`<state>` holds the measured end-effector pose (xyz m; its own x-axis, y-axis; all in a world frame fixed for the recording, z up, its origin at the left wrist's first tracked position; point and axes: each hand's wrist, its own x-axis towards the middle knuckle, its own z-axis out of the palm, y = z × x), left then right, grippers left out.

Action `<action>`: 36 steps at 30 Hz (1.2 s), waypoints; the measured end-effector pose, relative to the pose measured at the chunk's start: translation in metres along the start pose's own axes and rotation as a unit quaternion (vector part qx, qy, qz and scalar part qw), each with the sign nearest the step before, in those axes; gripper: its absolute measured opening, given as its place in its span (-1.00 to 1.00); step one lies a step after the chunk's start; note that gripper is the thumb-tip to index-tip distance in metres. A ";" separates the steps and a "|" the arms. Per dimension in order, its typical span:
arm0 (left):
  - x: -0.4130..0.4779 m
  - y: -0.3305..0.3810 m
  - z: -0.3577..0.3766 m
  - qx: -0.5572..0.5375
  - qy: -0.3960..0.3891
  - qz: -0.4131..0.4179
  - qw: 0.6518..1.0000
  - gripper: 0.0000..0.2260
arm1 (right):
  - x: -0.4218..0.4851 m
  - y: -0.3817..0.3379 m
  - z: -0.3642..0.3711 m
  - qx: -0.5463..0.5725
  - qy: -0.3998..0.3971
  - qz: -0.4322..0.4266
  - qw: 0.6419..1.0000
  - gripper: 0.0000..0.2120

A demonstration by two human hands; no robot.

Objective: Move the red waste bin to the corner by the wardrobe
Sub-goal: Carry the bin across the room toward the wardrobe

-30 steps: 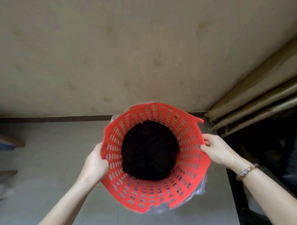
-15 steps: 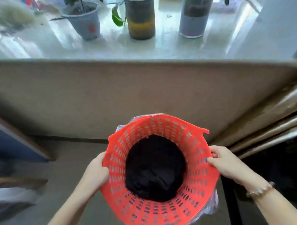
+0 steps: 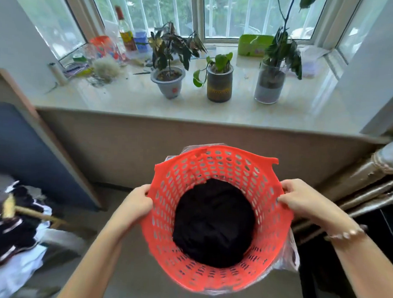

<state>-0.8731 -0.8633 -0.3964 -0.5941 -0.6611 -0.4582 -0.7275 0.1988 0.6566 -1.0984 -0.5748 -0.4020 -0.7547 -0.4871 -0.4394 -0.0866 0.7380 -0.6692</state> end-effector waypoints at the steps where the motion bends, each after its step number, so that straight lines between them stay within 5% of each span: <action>1: -0.007 0.003 -0.010 0.003 0.003 -0.002 1.000 -0.59 | -0.007 -0.011 -0.003 -0.004 0.000 -0.004 1.000 -0.68; 18: -0.157 -0.055 -0.147 -0.073 0.133 -0.072 0.986 -0.53 | -0.095 -0.179 0.028 -0.067 -0.090 -0.134 0.985 -0.73; 36: -0.366 -0.225 -0.269 -0.149 0.312 -0.199 0.917 -0.61 | -0.201 -0.346 0.226 -0.175 -0.219 -0.278 0.919 -0.77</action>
<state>-0.3993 -0.8610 -0.2155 0.0789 -0.9421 -0.3259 -0.6626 -0.2938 0.6889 -0.7699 -0.8376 -0.2173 -0.2027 -0.9193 -0.3375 -0.6412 0.3851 -0.6638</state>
